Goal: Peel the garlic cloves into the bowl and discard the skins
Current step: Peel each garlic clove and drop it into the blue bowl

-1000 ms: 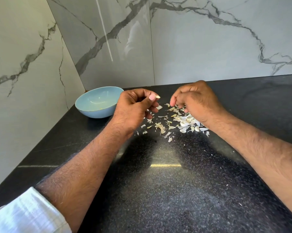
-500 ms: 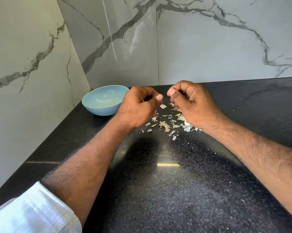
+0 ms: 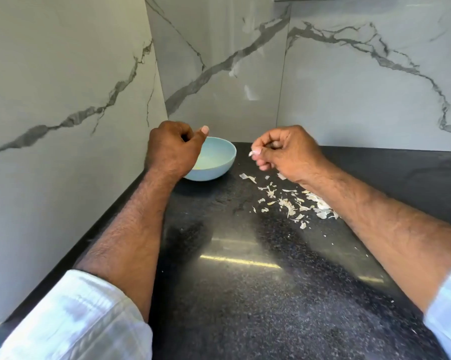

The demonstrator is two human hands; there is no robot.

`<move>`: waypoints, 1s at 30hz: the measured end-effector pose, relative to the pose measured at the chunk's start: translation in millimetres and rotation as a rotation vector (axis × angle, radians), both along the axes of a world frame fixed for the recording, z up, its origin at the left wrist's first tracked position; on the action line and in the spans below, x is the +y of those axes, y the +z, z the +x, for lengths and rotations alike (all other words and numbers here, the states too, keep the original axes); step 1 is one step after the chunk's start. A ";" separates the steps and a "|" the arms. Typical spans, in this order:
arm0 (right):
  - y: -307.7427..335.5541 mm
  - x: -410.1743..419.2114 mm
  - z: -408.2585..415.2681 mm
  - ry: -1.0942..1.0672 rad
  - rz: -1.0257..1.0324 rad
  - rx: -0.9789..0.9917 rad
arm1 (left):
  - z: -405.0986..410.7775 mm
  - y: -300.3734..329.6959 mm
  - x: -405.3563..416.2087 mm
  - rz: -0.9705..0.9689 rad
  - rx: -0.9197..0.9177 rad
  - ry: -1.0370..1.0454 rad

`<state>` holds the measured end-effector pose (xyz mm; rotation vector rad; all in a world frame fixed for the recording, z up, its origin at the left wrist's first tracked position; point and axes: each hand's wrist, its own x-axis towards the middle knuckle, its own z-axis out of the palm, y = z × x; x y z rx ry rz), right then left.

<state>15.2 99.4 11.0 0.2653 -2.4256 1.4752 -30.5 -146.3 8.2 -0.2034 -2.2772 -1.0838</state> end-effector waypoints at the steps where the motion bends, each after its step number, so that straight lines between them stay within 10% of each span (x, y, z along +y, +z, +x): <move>1: 3.2 -12.5 -10.2 0.009 0.030 -0.007 | -1.9 -0.3 -2.6 0.011 -0.009 0.017; 15: 30.2 -48.9 -57.9 0.040 0.056 -0.162 | -8.3 -8.4 -1.9 0.264 -0.167 0.055; 30: -24.9 93.1 40.5 -0.024 0.510 0.062 | 36.6 -37.9 88.1 -0.171 -0.288 -0.583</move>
